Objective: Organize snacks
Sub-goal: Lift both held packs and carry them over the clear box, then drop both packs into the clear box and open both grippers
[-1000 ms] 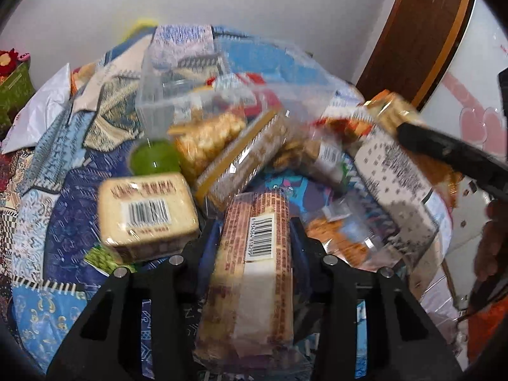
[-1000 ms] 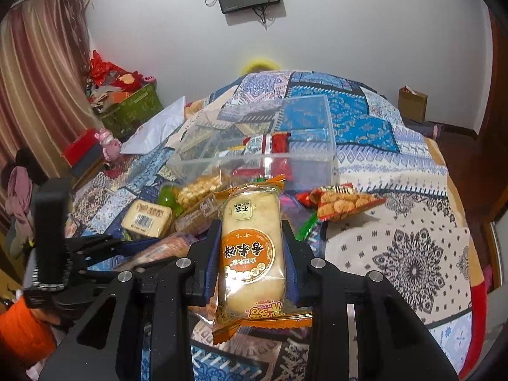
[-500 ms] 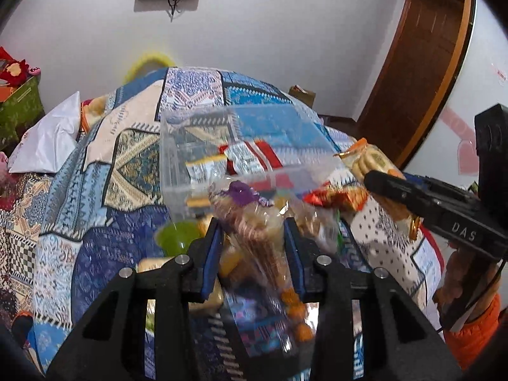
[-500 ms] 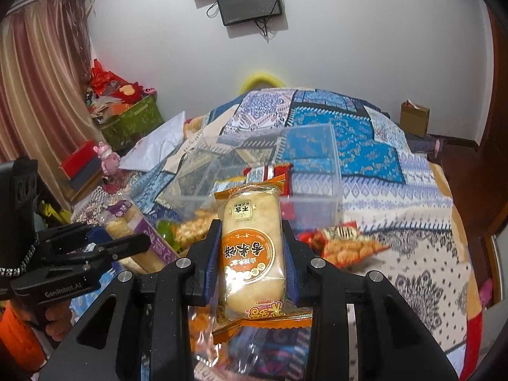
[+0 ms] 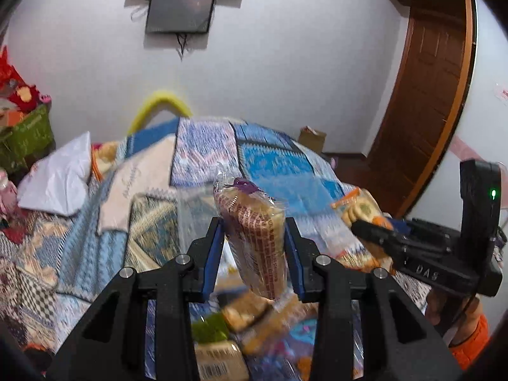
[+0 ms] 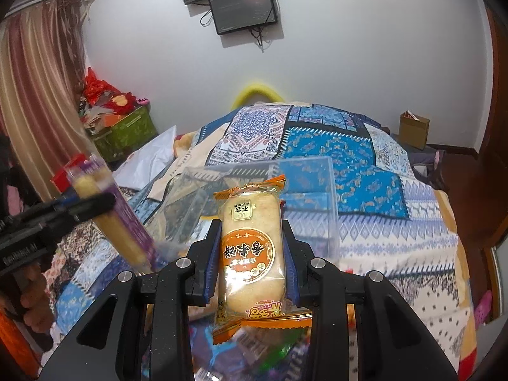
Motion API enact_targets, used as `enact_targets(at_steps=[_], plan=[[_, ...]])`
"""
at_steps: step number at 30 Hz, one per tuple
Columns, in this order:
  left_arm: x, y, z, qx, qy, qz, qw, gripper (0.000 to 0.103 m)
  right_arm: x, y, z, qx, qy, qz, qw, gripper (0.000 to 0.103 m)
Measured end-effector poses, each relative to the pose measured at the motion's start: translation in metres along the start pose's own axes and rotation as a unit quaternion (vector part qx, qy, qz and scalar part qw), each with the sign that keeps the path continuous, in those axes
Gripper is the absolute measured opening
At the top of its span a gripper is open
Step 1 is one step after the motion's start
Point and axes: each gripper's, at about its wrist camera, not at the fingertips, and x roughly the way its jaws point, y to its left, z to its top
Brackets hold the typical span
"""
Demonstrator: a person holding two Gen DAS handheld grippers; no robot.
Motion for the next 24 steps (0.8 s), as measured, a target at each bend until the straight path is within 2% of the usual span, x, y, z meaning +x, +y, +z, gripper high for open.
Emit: enact_targets(at_steps=[3, 7, 18, 24], plan=[[0.009, 0.004, 0.012, 0.0, -0.01, 0.011, 0.9999, 0.037, 0.007, -0.002, 0.008, -0.001, -0.003, -0.005, 1.0, 0.031], [0.032, 0.01, 0.016, 0.005, -0.002, 0.032, 0.9995, 0.037, 0.02, -0.007, 0.016, -0.005, 0.002, -0.014, 1.0, 0.031], [0.107, 0.007, 0.003, 0.005, 0.079, 0.027, 0.9965, 0.037, 0.072, -0.018, 0.009, -0.024, 0.063, -0.035, 0.997, 0.031], [0.13, 0.001, 0.002, 0.007, 0.093, 0.029, 0.9952, 0.037, 0.086, -0.019, 0.004, -0.027, 0.083, -0.035, 0.996, 0.031]])
